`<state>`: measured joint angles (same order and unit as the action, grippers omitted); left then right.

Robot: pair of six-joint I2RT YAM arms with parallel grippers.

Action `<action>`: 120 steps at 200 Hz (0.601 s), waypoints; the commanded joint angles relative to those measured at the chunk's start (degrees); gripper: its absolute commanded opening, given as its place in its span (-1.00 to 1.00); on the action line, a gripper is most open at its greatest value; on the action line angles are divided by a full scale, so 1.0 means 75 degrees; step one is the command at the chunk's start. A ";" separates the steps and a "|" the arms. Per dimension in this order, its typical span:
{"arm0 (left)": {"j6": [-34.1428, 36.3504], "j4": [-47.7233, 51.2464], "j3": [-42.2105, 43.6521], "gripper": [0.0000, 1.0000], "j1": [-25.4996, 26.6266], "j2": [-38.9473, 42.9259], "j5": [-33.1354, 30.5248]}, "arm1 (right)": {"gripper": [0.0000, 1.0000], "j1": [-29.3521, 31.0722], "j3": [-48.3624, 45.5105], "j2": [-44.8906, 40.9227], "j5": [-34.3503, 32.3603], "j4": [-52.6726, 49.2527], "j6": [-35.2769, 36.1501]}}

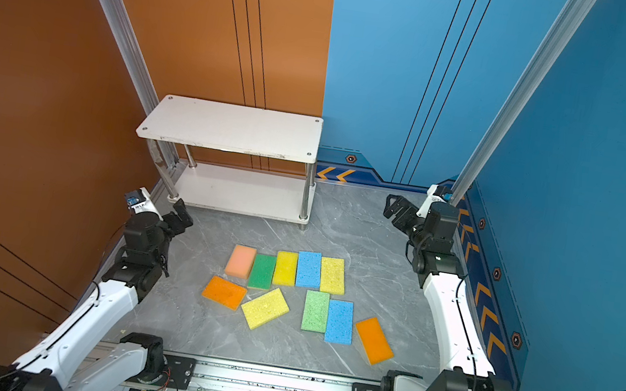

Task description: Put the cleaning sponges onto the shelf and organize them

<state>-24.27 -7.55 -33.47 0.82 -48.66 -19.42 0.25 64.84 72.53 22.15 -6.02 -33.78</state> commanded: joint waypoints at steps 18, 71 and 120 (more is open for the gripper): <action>-0.0980 0.1634 -0.0783 0.96 -0.0681 0.0360 0.2216 | 0.99 0.0921 0.1706 0.1267 0.2428 -0.0838 -0.0781; -0.1596 0.2018 -0.1301 0.96 -0.1219 -0.0034 0.4447 | 0.99 0.1894 0.3831 0.3218 0.2750 0.0030 -0.1730; -0.2256 0.1265 -0.1125 0.96 -0.1820 0.0075 0.5628 | 0.83 0.2120 0.5687 0.4883 0.2990 0.0411 -0.2520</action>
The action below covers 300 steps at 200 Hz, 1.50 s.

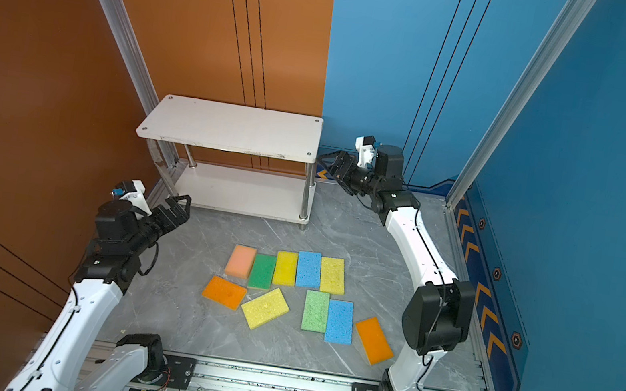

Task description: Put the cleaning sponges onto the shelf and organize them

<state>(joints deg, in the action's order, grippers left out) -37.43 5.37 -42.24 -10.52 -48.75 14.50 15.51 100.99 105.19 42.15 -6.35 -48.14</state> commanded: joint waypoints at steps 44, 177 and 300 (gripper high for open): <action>-0.2016 -0.2038 0.0095 0.96 -0.1002 -0.0259 0.2565 | 0.59 0.0245 0.1997 0.1522 0.0439 0.0812 -0.1251; -0.3235 -0.3322 -0.0552 0.96 -0.1069 -0.0701 0.3166 | -0.44 0.0436 0.3750 0.2547 0.0223 0.0249 -0.1759; -0.3107 -0.3317 -0.0615 0.96 -0.1093 -0.0629 0.3182 | -0.73 -0.0204 0.1545 0.0330 0.0447 0.0204 -0.2105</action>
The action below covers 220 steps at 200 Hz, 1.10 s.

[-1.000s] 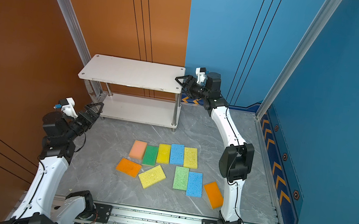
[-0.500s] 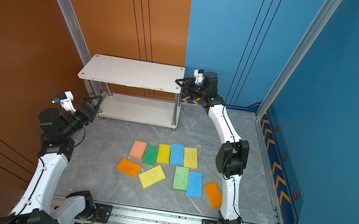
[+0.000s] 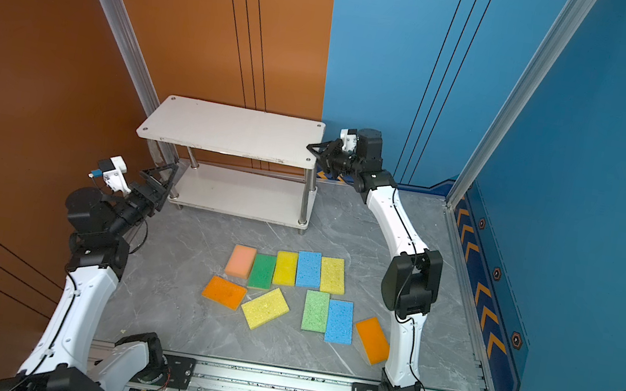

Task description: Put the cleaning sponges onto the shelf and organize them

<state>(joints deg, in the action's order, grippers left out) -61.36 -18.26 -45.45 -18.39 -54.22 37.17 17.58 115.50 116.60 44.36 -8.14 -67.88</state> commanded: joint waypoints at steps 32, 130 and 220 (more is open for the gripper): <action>0.0083 -0.0167 -0.0186 0.96 -0.0067 0.0155 0.0133 | -0.73 -0.1164 -0.1473 -0.2142 0.0432 0.0441 0.0625; 0.0611 0.0265 -0.0602 0.96 -0.0058 -0.0305 0.0090 | -0.08 -0.3245 -0.3842 -0.3831 0.1504 0.0240 0.0879; 0.0991 0.0262 -0.3226 0.96 0.0749 -0.3129 0.0559 | 0.22 -0.3186 -0.3695 -0.4134 0.0355 -0.1238 0.2376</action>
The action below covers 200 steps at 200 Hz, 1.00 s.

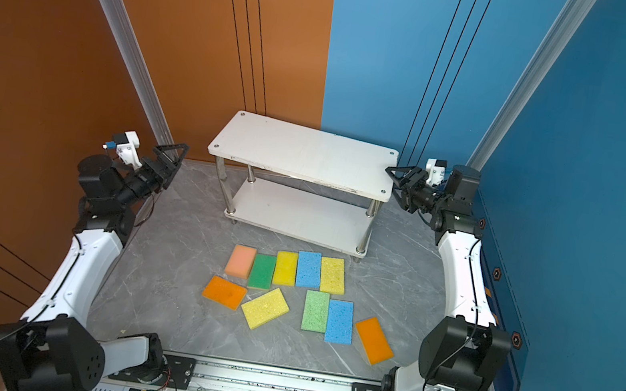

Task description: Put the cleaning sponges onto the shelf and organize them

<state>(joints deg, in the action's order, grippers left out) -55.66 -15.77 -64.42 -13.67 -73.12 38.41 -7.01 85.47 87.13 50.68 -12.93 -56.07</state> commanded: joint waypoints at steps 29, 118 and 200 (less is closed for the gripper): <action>0.0072 -0.0066 -0.1616 0.96 0.0392 -0.1696 0.0667 | 0.24 0.0184 0.0641 -0.0095 -0.0775 -0.1160 0.1245; 0.0058 0.0012 -0.2570 0.96 0.1163 -0.2867 0.0616 | 0.28 0.0454 0.0941 0.0265 -0.0862 -0.1399 0.1546; 0.0256 0.0015 -0.1931 0.96 0.1568 -0.2029 0.0384 | 0.29 0.0794 0.1205 0.0529 -0.0836 -0.1578 0.1709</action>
<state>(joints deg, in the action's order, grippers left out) -54.94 -15.18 -80.86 -4.03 -93.08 40.75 -2.63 92.47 90.13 44.60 -23.44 -44.91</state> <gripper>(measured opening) 0.980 0.643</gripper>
